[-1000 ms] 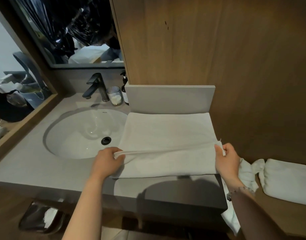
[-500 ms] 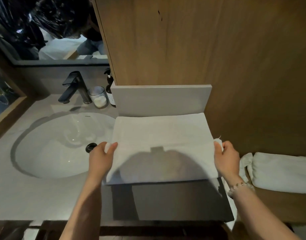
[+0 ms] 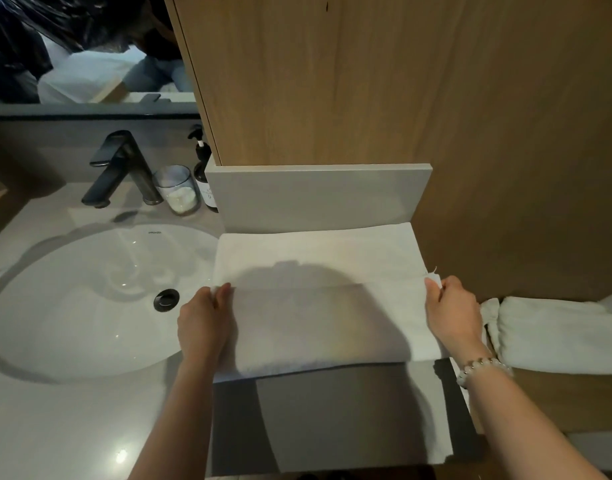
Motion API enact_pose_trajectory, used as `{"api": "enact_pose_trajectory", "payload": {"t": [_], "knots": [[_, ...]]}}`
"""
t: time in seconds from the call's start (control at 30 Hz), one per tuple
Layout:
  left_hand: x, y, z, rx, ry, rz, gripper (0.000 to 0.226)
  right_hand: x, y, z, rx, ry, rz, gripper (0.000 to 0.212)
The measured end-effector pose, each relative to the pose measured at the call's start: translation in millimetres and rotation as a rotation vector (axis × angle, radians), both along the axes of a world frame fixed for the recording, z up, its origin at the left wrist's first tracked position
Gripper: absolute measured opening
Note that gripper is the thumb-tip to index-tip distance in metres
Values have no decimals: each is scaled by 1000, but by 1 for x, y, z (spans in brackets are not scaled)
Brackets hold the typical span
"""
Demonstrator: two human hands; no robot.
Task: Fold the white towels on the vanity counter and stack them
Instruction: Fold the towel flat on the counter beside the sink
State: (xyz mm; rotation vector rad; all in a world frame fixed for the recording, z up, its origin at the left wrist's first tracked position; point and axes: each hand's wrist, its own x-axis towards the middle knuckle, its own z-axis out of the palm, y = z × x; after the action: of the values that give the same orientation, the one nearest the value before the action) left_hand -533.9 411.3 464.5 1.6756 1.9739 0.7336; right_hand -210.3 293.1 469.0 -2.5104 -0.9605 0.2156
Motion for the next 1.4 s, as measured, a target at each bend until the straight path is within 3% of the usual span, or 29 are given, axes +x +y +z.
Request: {"api": "enact_pose_trajectory", "payload": {"t": [0.33,0.93,1.07,1.13,1.2,1.27,1.33,1.4], "knots": [[7,10,4,-192,108,81,42,2,11,5,-187,-91,35,39],[5,0,17,-87,301,42,45,0,4,6,-130,-93,-20,40],[18,0,27,102,521,-42,43,-8,5,22,-8,-122,-18,52],[46,-14,26,282,541,-178,46,-35,10,27,156,-167,125,47],[77,-41,22,288,473,-356,51,-77,13,19,265,-197,375,49],[98,-62,16,141,414,-485,61,-111,13,4,162,-196,571,54],[104,-69,8,40,469,-546,79,-121,13,-8,25,-250,689,57],[102,-71,-1,9,503,-623,88,-117,15,-19,-56,-312,756,73]]}}
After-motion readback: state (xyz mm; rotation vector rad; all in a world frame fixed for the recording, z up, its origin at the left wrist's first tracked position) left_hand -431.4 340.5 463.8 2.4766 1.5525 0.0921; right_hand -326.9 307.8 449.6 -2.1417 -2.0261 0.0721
